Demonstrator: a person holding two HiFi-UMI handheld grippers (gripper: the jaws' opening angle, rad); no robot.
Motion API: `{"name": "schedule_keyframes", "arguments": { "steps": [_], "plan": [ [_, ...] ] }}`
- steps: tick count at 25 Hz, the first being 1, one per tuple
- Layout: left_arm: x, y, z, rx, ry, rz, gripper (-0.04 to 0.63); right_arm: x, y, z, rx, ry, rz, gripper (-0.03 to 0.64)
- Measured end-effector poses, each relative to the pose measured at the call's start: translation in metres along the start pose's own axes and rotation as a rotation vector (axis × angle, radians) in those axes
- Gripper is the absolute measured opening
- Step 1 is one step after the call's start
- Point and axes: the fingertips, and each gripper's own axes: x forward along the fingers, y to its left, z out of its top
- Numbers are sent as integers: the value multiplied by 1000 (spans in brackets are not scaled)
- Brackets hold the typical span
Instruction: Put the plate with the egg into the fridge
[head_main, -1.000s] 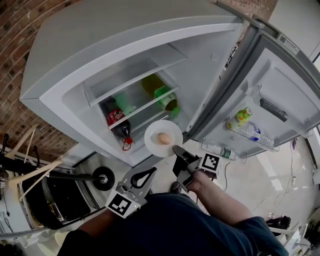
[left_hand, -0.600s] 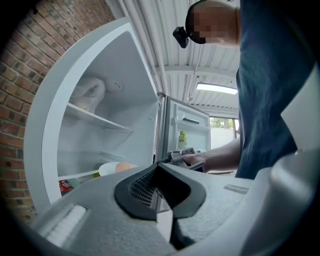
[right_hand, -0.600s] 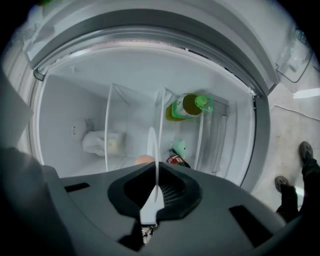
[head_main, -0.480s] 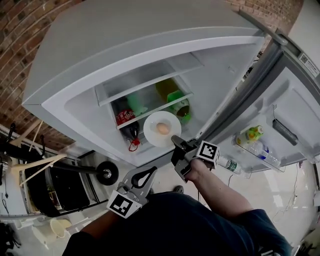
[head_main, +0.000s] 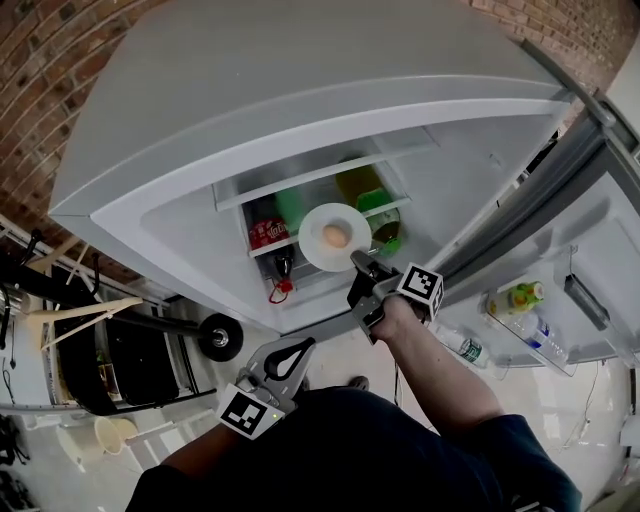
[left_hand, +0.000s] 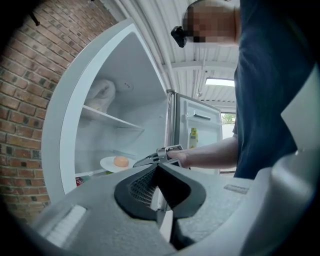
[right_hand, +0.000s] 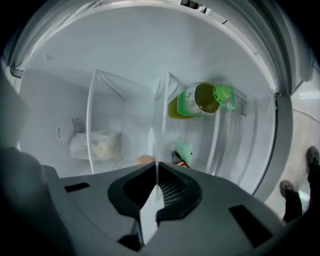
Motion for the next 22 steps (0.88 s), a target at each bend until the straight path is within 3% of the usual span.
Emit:
{"name": "schedule_keyframes", "arguments": {
  "steps": [22],
  "plan": [
    [-7,16,0,-17,0,69,3,67,0,29,37,-41,-25,20]
  ]
}}
